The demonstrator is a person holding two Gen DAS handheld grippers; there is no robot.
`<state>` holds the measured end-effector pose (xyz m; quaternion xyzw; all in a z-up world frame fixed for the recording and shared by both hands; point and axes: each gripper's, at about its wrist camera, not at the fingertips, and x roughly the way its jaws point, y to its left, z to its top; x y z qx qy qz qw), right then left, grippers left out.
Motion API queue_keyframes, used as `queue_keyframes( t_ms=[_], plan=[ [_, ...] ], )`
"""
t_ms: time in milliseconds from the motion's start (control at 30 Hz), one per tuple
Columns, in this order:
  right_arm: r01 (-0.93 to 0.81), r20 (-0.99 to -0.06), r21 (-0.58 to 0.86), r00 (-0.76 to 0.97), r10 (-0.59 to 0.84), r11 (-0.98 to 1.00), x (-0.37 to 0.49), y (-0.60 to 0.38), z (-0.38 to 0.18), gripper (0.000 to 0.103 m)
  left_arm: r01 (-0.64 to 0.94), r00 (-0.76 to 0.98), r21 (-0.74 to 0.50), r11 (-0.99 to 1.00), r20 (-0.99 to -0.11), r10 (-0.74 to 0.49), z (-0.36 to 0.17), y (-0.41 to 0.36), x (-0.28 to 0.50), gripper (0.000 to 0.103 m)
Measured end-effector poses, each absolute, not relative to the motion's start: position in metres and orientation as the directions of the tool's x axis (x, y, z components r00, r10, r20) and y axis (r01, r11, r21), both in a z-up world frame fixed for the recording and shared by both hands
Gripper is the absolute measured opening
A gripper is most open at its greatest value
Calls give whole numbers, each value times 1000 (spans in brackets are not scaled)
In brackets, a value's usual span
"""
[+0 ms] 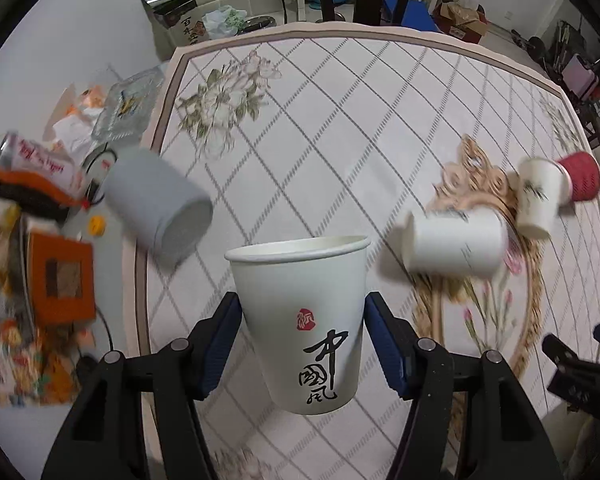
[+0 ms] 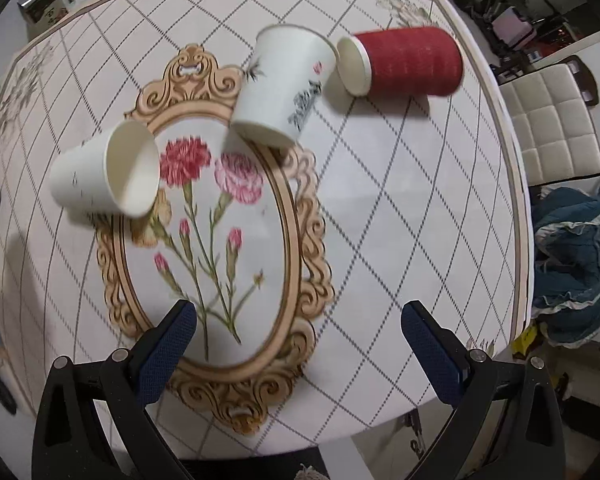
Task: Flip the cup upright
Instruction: 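Lift the white cup with the left tool and carry it toward the right tool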
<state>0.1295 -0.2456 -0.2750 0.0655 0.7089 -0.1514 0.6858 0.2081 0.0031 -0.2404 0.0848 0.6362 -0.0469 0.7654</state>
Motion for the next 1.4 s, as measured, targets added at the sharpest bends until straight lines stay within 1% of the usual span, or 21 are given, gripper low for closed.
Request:
queue_keyframes(
  t_ms=[200,400,500,667,700,900,967,1000,1033,1067,1100,1133,1233,1400],
  plan=[
    [298,-995,-95,-65,-79,950,95,-264,-283,103,148,125,39,988,-992,20,-245,-11,152,60],
    [285,-994,-97,-81,-77,954,69,-280,-298,103,113,17,-33,993,-999,-35,-279,-32,119,60],
    [298,-994,-94,-86,-71,950,60,-288,-302,103,113,-13,-48,992,-999,-47,-295,-44,117,60],
    [308,-992,-103,-95,-77,946,50,-299,-307,103,145,-31,-28,989,-999,-24,-318,-63,118,61],
    [310,-992,-105,-98,-79,945,48,-302,-308,103,152,-38,-23,988,-999,-17,-323,-67,118,63],
    [335,-991,-111,-112,-77,936,41,-314,-311,103,168,-73,-11,986,-997,1,-339,-81,116,65],
    [345,-991,-109,-114,-73,932,39,-319,-312,103,170,-82,-15,985,-997,-1,-342,-84,116,75],
    [348,-991,-108,-115,-72,931,39,-321,-312,103,175,-80,-6,985,-997,8,-343,-85,115,84],
    [350,-991,-108,-114,-72,930,37,-325,-313,103,178,-78,2,984,-997,16,-344,-87,114,89],
    [351,-991,-109,-114,-74,930,36,-327,-314,103,182,-76,5,983,-997,19,-345,-86,114,90],
    [352,-991,-111,-114,-75,929,35,-330,-315,103,187,-78,10,982,-997,25,-347,-88,112,96],
    [354,-991,-110,-115,-73,929,35,-332,-316,103,189,-80,15,982,-996,30,-348,-88,112,100],
    [357,-991,-108,-114,-71,928,36,-332,-317,103,186,-69,27,982,-997,40,-348,-89,111,100],
    [354,-992,-101,-109,-66,930,35,-330,-318,103,176,-83,12,984,-996,26,-342,-83,111,100]
  ],
)
